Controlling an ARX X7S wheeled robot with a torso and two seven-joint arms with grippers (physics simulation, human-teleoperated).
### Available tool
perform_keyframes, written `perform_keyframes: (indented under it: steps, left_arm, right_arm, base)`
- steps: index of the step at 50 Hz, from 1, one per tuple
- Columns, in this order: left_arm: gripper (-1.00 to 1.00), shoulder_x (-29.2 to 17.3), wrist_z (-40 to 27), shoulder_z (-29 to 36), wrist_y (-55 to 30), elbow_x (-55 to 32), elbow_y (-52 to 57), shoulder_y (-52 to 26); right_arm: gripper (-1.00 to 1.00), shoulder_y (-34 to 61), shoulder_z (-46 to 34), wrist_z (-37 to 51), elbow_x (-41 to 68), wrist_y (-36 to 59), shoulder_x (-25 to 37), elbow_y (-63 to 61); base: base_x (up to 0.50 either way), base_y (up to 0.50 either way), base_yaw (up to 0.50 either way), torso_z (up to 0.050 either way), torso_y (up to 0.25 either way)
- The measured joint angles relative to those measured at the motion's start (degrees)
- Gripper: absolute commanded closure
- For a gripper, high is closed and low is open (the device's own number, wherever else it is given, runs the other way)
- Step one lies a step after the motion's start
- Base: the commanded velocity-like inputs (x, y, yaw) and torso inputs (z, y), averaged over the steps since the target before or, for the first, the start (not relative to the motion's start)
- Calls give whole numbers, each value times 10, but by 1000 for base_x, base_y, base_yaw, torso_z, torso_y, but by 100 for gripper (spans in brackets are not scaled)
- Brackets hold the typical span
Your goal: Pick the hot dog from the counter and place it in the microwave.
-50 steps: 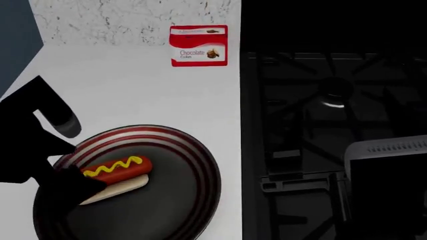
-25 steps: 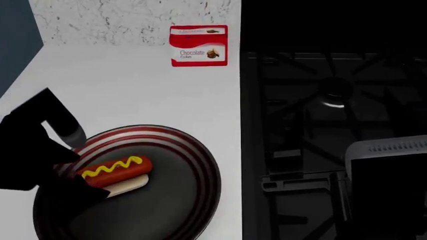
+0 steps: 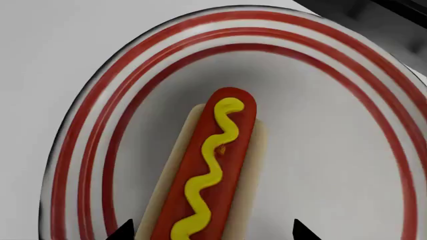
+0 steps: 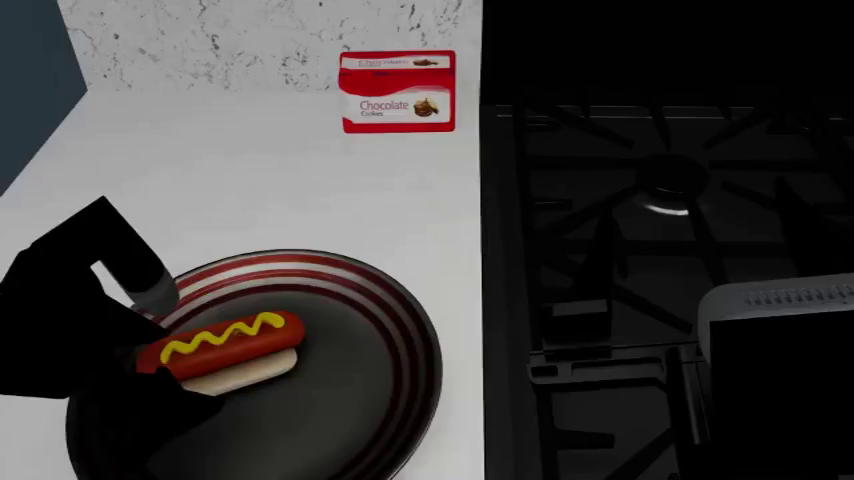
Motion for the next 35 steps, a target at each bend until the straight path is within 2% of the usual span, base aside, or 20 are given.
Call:
perform_keyframes:
  steps: [17,18,35]
  left_arm:
    - [-100,7,7,4,19,12,-22,5]
    - [100,7,6,4,20,12,-22,6]
    - [100,5,12,7,39,29,-29,8]
  right_arm:
    - [-100,-4,-3,2,-1,-8,1,7]
    - [-100,-4,-3,2,-1,-8,1,7]
    - [-100,-10,-6,3,-3,-19,3,14]
  base:
    - [0,0,0,0,0]
    - [0,0,0,0,0]
    - [0,0,-1,0,0]
